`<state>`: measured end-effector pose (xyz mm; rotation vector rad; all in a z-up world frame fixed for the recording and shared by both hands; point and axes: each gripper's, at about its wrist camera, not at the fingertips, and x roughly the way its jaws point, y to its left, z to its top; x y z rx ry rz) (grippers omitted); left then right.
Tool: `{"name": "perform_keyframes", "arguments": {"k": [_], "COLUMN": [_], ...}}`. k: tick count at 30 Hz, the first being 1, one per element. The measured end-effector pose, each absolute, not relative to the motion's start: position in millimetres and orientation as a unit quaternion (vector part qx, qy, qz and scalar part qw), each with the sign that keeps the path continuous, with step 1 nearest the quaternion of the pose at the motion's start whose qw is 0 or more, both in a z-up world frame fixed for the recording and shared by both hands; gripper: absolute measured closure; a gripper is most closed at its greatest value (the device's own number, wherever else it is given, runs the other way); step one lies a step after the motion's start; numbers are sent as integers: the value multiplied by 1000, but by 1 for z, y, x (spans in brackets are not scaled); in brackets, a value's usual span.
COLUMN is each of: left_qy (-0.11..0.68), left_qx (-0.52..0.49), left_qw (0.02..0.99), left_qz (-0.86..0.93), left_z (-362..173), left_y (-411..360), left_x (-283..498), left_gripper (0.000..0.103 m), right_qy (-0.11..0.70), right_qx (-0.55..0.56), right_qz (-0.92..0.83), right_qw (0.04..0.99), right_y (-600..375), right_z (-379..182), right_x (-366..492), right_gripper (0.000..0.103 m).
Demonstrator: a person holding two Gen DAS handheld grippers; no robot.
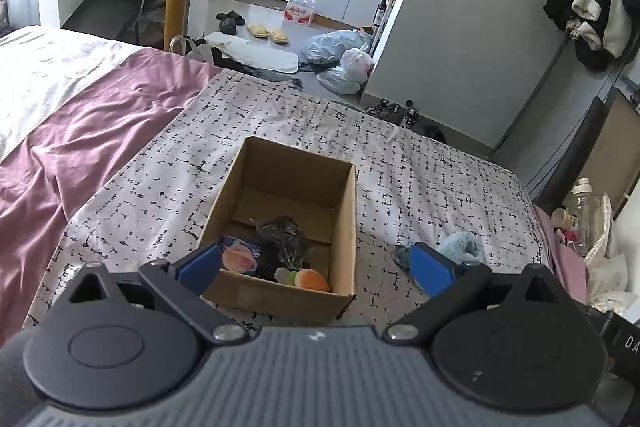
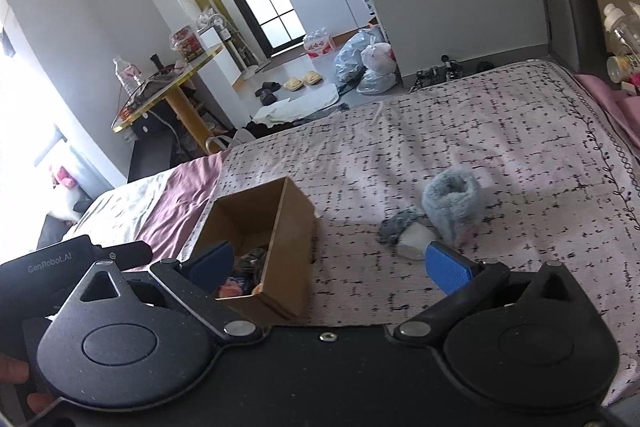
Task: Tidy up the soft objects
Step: 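Withdraw both open tools from the box toward the slipper and sock, then close both tools together on the blue fuzzy slipper and lift it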
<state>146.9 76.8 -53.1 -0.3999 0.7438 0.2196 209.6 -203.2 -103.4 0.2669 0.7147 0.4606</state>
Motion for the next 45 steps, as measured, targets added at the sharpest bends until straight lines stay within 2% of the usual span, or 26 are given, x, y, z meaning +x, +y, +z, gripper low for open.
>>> {"name": "perform_keyframes", "arguments": {"k": [12,25,29,35,38,40,42,45], "left_qy": [368,351,350,361,366,371,376,380], "left_qx": [-151,-161,-163,-147,-130,-133,-133,-123], "left_qw": [910,918,919,919,919,917,915,916], "left_qz": [113,93,81,65,59,57,51,34], "left_z": [-61,-74,-78,-85,-89,-93,-96,-101], "left_y": [32,-5,-16,-27,-34,-35,-37,-41], "left_x": [167,199,213,235,247,256,265,279], "left_gripper": [3,5,6,11,18,22,29,33], "right_qy": [357,348,350,342,340,346,355,369], "right_qx": [149,192,199,235,241,248,257,265], "right_qz": [212,221,224,223,220,216,212,209], "right_qw": [897,890,887,882,882,879,874,866], "right_y": [-247,-283,-287,-297,-298,-300,-302,-302], "right_z": [-129,-159,-167,-180,-184,-190,-198,-210], "right_x": [227,258,272,292,305,315,324,338], "right_gripper": [0,3,13,19,26,38,44,46]}}
